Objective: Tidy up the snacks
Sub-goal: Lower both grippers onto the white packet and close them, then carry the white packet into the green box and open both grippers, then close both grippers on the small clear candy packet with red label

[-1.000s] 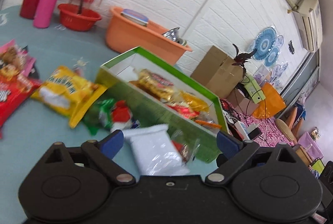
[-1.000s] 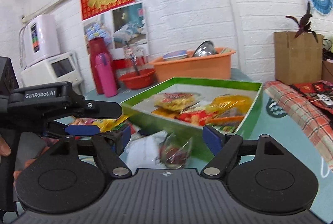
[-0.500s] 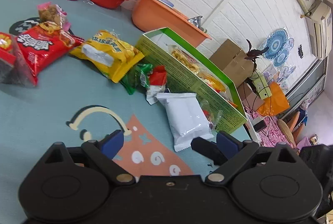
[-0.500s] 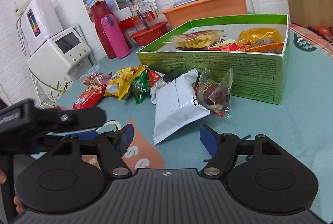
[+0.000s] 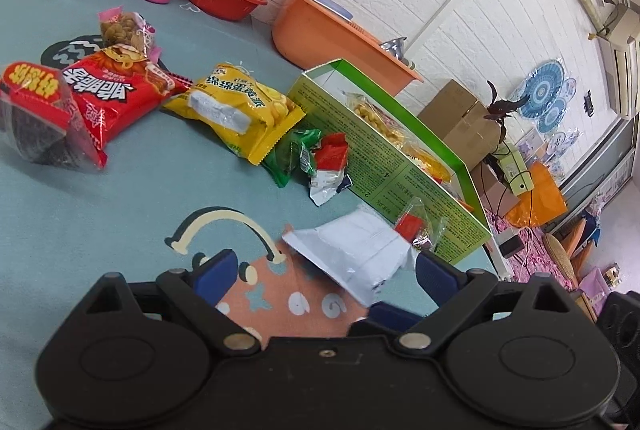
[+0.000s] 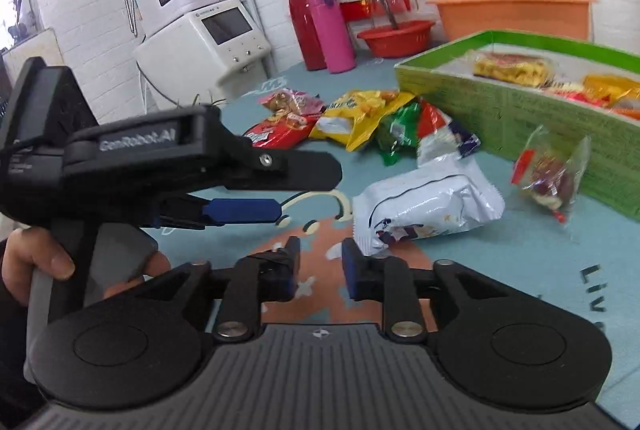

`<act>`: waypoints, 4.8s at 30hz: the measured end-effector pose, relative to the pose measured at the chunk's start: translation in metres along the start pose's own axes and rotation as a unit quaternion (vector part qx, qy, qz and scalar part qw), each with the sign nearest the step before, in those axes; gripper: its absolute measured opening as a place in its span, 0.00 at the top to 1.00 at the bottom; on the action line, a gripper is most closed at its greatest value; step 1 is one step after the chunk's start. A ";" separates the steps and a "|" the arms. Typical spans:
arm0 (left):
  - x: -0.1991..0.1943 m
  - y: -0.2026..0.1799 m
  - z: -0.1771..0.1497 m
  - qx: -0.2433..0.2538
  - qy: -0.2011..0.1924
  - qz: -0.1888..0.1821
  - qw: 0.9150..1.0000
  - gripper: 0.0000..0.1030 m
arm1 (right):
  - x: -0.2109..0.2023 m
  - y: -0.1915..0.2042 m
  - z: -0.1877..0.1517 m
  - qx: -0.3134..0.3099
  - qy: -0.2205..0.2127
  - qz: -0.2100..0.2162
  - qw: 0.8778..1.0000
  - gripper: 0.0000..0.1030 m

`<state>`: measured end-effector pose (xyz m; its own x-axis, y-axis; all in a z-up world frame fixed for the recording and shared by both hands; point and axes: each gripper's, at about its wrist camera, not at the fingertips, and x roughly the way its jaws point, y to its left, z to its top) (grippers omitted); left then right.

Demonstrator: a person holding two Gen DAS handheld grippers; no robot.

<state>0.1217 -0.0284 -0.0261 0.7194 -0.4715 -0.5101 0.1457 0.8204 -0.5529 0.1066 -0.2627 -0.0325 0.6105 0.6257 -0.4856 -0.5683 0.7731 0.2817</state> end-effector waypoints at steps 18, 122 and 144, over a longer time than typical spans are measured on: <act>0.059 -0.007 0.034 0.033 0.073 -0.049 0.996 0.01 | -0.001 -0.034 0.006 0.065 -0.041 -0.076 0.994 0.02; -0.012 -0.001 -0.001 0.037 -0.035 0.027 0.998 0.00 | 0.035 -0.071 0.030 0.045 -0.047 -0.213 0.975 0.00; 0.115 -0.053 0.063 0.175 -0.010 0.025 0.984 0.02 | 0.004 -0.045 0.013 0.002 -0.028 -0.153 0.988 0.10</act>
<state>0.2394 -0.1058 -0.0136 0.7437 -0.4240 -0.5168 0.3317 0.9053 -0.2654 0.1423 -0.2938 -0.0363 0.7832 0.3677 -0.5014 -0.3508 0.9271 0.1318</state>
